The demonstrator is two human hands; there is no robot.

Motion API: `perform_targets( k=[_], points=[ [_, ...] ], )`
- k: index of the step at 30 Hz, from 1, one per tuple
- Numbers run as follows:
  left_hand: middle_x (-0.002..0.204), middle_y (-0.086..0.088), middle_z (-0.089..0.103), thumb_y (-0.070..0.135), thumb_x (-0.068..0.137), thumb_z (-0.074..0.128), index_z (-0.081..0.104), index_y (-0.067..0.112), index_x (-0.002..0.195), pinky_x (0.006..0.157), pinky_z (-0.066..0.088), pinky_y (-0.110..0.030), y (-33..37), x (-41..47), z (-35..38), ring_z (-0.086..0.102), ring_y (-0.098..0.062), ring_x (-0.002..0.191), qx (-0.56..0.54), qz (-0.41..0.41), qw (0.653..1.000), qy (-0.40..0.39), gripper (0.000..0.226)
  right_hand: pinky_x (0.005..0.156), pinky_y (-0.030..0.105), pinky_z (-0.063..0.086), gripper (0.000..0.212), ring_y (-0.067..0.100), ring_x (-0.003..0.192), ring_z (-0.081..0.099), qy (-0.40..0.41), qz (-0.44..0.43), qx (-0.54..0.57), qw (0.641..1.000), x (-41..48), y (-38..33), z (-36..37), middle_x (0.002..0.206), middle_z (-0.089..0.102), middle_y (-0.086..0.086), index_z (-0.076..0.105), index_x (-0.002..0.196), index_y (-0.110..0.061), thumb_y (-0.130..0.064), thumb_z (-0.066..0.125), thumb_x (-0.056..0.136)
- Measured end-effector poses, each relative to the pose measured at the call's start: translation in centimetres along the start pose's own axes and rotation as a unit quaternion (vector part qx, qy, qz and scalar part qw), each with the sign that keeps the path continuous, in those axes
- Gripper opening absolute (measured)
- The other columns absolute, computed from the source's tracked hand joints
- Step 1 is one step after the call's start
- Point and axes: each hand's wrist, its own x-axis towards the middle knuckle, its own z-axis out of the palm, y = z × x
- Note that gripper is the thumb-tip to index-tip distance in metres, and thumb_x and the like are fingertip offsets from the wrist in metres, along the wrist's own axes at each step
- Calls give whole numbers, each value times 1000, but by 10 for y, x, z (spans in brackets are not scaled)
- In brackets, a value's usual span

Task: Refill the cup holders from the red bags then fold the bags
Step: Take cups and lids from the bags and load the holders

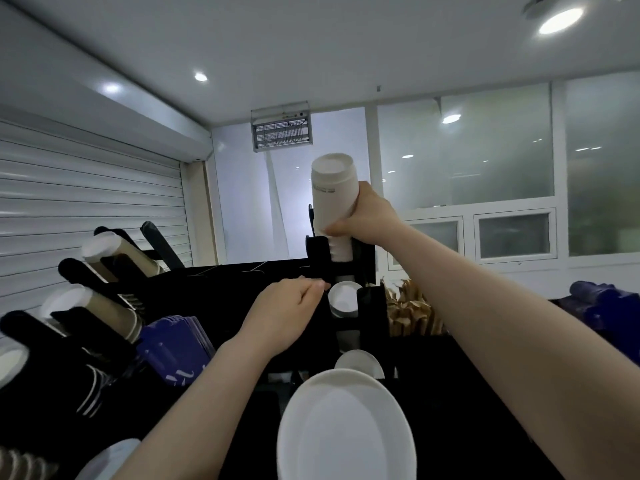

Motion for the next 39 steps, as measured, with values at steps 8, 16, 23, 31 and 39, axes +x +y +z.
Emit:
perform_targets(
  k=[8,16,23,31,39],
  points=[
    [103,-4,70,42,99,34,70,16,99,89,46,-38,3,1,-5,60,-19,105,21,-20,999,-16,44,86,32,41,88,23,115,51,59,-83,21,995,-5,-6,1,124,54,-1,32,139,-25,-40,79,67],
    [89,-9,69,45,97,30,66,9,91,80,49,-42,8,0,-7,61,-21,84,47,-34,998,-26,51,80,15,32,52,13,104,50,106,-189,-21,976,5,-19,-2,122,49,-5,56,121,-28,-23,77,73],
    [115,-2,66,43,99,28,65,17,105,91,44,-39,6,-1,-7,56,-23,110,73,-17,997,-34,46,105,36,36,40,20,134,38,67,-166,-185,966,-11,26,14,153,33,-1,57,128,-17,-36,58,92],
    [153,5,32,36,101,31,44,26,140,114,24,-44,10,-8,-6,31,-17,140,67,-11,997,-33,42,117,42,18,45,21,147,12,-16,-187,-318,929,-28,9,-6,158,22,-4,36,145,-19,-29,36,101],
    [145,17,41,26,97,46,42,36,139,109,27,-24,8,-88,-25,34,4,133,-181,-26,970,161,43,94,13,40,39,1,113,56,12,-111,140,984,-171,-10,-22,118,63,-14,63,114,-27,0,49,90]
  ],
)
